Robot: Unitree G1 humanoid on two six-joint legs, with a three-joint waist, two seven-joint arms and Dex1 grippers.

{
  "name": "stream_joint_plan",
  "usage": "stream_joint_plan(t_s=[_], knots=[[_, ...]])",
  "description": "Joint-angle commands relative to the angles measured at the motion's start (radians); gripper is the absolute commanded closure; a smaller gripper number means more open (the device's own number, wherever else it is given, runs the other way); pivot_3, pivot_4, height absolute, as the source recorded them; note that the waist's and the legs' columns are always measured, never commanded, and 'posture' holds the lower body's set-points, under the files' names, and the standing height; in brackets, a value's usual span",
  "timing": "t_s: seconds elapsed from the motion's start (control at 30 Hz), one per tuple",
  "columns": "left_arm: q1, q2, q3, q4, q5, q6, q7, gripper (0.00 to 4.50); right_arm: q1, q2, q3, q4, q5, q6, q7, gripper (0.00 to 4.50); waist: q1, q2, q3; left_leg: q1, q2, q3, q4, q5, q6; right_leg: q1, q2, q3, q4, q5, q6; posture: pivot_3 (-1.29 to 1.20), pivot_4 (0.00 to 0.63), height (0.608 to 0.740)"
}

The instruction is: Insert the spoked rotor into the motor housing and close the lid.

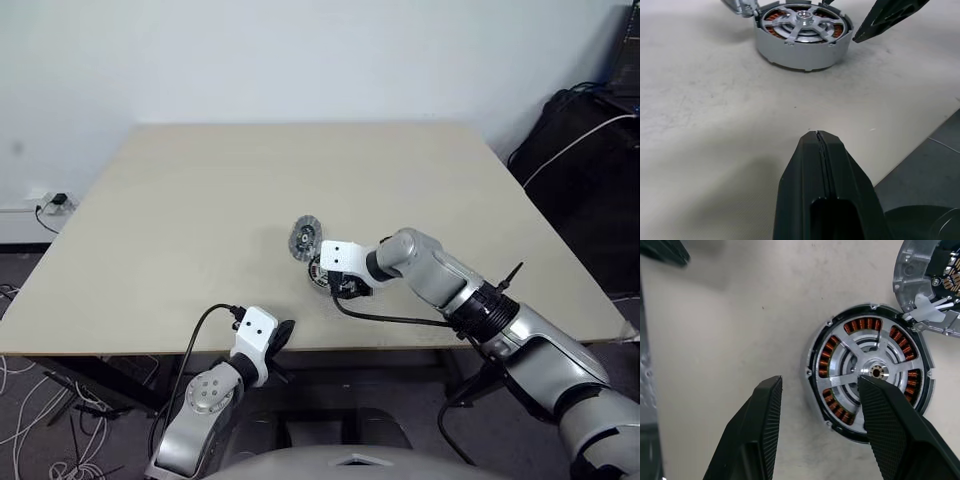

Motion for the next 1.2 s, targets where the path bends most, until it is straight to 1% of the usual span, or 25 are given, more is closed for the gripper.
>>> stream_joint_plan(t_s=[0.03, 0.2, 0.4, 0.5, 0.67, 0.7, 0.97, 1.13, 1.2], knots=[[-0.006, -0.007, -0.001, -0.014, -0.001, -0.029, 0.005, 4.50, -0.035, 0.015, -0.004, 0.027, -0.044, -0.042, 0.030, 1.95, 0.001, 0.000, 0.000, 0.000, 0.000, 0.000, 0.000, 0.000, 0.000, 0.000, 0.000, 0.000, 0.000, 0.000, 0.000, 0.00, 0.000, 0.740], [-0.006, -0.011, 0.000, -0.008, 0.001, -0.035, 0.008, 4.50, -0.037, 0.030, -0.014, 0.067, -0.084, -0.068, 0.058, 1.95, 0.000, 0.000, 0.000, 0.000, 0.000, 0.000, 0.000, 0.000, 0.000, 0.000, 0.000, 0.000, 0.000, 0.000, 0.000, 0.00, 0.000, 0.740], [-0.005, -0.018, 0.002, -0.002, 0.001, -0.044, 0.015, 4.50, -0.031, 0.019, 0.016, 0.106, -0.157, -0.116, 0.110, 1.95, 0.000, 0.000, 0.000, 0.000, 0.000, 0.000, 0.000, 0.000, 0.000, 0.000, 0.000, 0.000, 0.000, 0.000, 0.000, 0.00, 0.000, 0.740], [-0.003, -0.025, 0.004, 0.001, -0.004, -0.051, 0.023, 4.50, -0.026, 0.026, 0.017, 0.124, -0.186, -0.133, 0.116, 2.57, 0.000, 0.000, 0.000, 0.000, 0.000, 0.000, 0.000, 0.000, 0.000, 0.000, 0.000, 0.000, 0.001, 0.000, 0.000, 0.00, 0.000, 0.740], [0.000, -0.033, 0.005, 0.002, -0.010, -0.057, 0.025, 4.50, -0.014, 0.043, 0.009, 0.144, -0.218, -0.148, 0.112, 4.21, 0.001, 0.000, 0.000, 0.000, 0.000, 0.000, 0.000, 0.000, 0.000, 0.000, 0.000, 0.000, 0.001, 0.000, 0.000, 0.00, 0.000, 0.740], [0.001, -0.035, 0.005, 0.001, -0.011, -0.057, 0.025, 4.50, -0.010, 0.046, 0.007, 0.147, -0.222, -0.151, 0.109, 4.47, 0.001, 0.000, 0.000, 0.000, 0.000, 0.000, 0.000, 0.000, 0.000, 0.000, 0.000, 0.000, 0.001, 0.000, 0.000, 0.00, 0.000, 0.740], [0.002, -0.035, 0.007, -0.005, -0.014, -0.055, 0.022, 4.50, 0.018, 0.064, -0.032, 0.144, -0.226, -0.145, 0.086, 4.49, 0.000, -0.001, -0.001, 0.001, 0.000, 0.000, 0.001, 0.000, -0.001, 0.001, -0.001, 0.000, 0.002, 0.000, 0.000, 0.00, 0.000, 0.740], [0.002, -0.034, 0.004, -0.007, -0.013, -0.054, 0.021, 4.50, 0.060, 0.072, -0.128, 0.054, -0.156, -0.029, 0.097, 4.49, 0.002, -0.001, -0.001, 0.000, 0.000, -0.001, 0.002, 0.000, -0.001, 0.001, -0.001, 0.000, 0.002, 0.000, 0.000, 0.00, 0.000, 0.740], [0.004, -0.035, 0.004, -0.008, -0.014, -0.053, 0.021, 4.50, 0.082, 0.069, -0.163, -0.001, -0.131, 0.037, 0.103, 4.49, 0.003, -0.001, -0.001, -0.001, 0.000, -0.001, 0.001, 0.000, 0.000, 0.000, -0.001, 0.001, 0.001, 0.002, -0.004, 0.00, 0.000, 0.740]])
